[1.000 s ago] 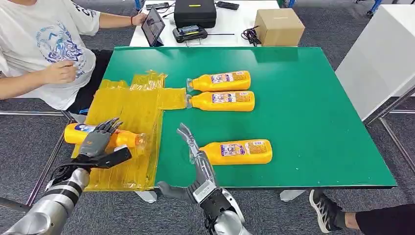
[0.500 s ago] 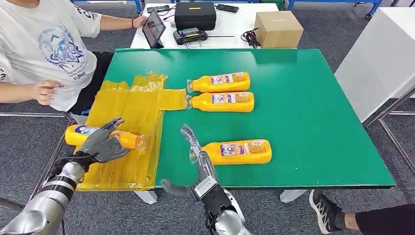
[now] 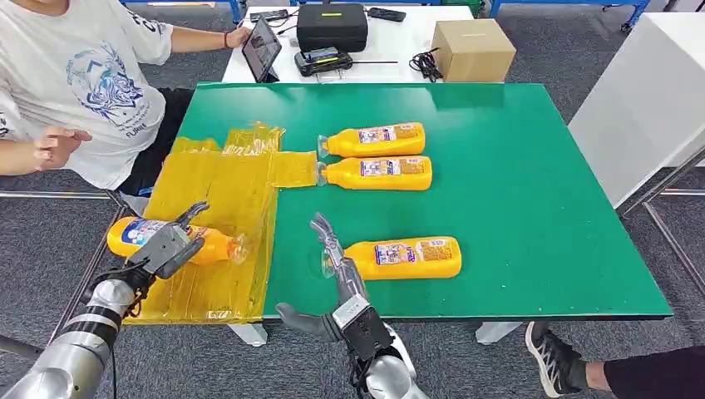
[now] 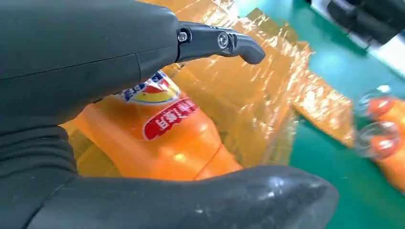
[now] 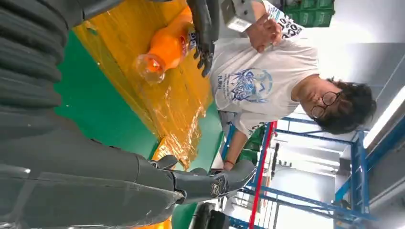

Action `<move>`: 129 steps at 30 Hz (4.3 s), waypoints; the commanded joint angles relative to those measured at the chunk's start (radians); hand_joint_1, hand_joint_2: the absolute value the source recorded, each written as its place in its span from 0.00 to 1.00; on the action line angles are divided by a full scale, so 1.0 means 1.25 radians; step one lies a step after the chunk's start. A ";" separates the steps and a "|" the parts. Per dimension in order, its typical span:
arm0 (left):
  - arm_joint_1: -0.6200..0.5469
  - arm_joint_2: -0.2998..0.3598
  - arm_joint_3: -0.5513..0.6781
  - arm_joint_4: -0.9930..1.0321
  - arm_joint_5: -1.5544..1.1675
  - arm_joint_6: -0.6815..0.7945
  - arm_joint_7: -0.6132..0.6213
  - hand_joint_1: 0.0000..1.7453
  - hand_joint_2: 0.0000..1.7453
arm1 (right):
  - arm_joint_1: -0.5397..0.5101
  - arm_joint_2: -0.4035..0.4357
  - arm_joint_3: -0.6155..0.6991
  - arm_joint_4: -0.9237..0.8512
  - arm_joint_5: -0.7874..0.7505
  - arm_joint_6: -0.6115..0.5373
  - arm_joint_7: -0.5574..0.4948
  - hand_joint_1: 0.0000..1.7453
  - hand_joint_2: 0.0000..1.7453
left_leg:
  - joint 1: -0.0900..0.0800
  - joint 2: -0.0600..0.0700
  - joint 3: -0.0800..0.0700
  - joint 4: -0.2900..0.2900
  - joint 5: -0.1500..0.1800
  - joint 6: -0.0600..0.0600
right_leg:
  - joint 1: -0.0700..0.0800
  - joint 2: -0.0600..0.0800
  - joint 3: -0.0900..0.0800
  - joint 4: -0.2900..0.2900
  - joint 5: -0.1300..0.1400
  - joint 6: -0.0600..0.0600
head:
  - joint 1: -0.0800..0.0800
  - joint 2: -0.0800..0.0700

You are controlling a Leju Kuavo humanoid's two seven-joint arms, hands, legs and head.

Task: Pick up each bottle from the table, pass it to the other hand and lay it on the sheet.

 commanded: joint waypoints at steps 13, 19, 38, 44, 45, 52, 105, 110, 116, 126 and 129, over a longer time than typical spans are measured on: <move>0.053 -0.125 0.035 -0.188 0.164 0.215 -0.104 0.00 0.00 | -0.023 0.025 0.012 0.117 -0.012 -0.014 0.003 0.00 1.00 | 0.000 0.001 -0.009 0.000 0.000 0.000 | 0.000 0.000 -0.009 0.000 0.000 0.000 | 0.000 0.000; 0.076 -0.140 0.034 -0.285 0.223 0.302 -0.127 0.00 0.00 | -0.031 0.024 0.012 0.137 -0.015 -0.020 0.011 0.00 1.00 | 0.000 0.002 -0.012 0.000 0.000 0.000 | 0.000 0.001 -0.012 0.000 0.000 0.000 | 0.000 0.000; 0.153 -0.212 0.068 -0.249 0.333 0.341 -0.090 0.00 0.00 | -0.041 -0.103 -0.143 -0.051 0.294 -0.220 0.145 0.00 1.00 | 0.000 0.002 -0.011 0.000 0.000 0.000 | 0.000 0.001 -0.011 -0.001 0.000 0.000 | 0.000 0.000; 0.195 -0.211 0.070 -0.207 0.301 0.380 -0.121 0.00 0.00 | -0.129 -0.163 -0.203 -0.012 0.383 -0.119 0.245 0.00 1.00 | -0.001 0.003 -0.010 0.000 -0.001 0.001 | -0.001 0.002 -0.010 -0.002 0.000 0.001 | 0.000 0.000; 0.201 -0.209 0.078 -0.207 0.306 0.369 -0.116 0.00 0.00 | -0.141 -0.164 -0.202 0.002 0.398 -0.118 0.257 0.00 1.00 | -0.001 0.004 -0.011 0.000 -0.001 0.001 | -0.001 0.002 -0.011 -0.001 0.001 0.001 | 0.000 0.000; 0.213 -0.199 0.098 -0.201 0.298 0.366 -0.113 0.00 1.00 | -0.162 -0.172 -0.201 0.058 0.397 -0.075 0.285 0.00 1.00 | -0.001 0.003 -0.010 0.000 -0.001 0.000 | 0.000 0.001 -0.010 -0.001 0.000 0.000 | 0.000 0.000; 0.130 -0.172 0.028 -0.035 0.253 0.407 -0.127 0.00 1.00 | -0.455 -0.550 0.185 0.078 -0.037 0.422 0.483 0.00 1.00 | -0.002 0.002 -0.014 0.001 0.000 0.000 | -0.001 0.001 -0.013 0.000 0.001 0.001 | 0.000 0.000; 0.130 -0.172 0.028 -0.035 0.253 0.407 -0.127 0.00 1.00 | -0.455 -0.550 0.185 0.078 -0.037 0.422 0.483 0.00 1.00 | -0.002 0.003 -0.013 0.002 -0.001 0.000 | -0.001 0.001 -0.012 0.000 0.000 0.000 | 0.000 0.000; 0.122 -0.173 0.017 -0.016 0.243 0.401 -0.127 0.00 1.00 | -0.465 -0.569 0.226 0.076 -0.042 0.424 0.494 0.00 1.00 | -0.002 0.003 -0.012 0.002 -0.001 0.000 | -0.001 0.001 -0.012 0.000 0.000 0.001 | -0.001 0.000; 0.096 -0.181 0.013 0.020 0.249 0.394 -0.127 0.00 1.00 | -0.458 -0.568 0.291 0.115 -0.040 0.403 0.504 0.00 1.00 | -0.001 0.002 -0.012 0.001 -0.001 0.000 | -0.001 0.001 -0.012 0.000 0.001 0.001 | -0.001 0.000; 0.087 -0.183 0.009 0.034 0.249 0.387 -0.127 0.00 1.00 | -0.467 -0.542 0.314 0.145 -0.026 0.401 0.503 0.00 1.00 | -0.001 0.002 -0.011 0.001 -0.001 0.000 | -0.001 0.001 -0.011 0.000 0.000 0.000 | -0.001 0.000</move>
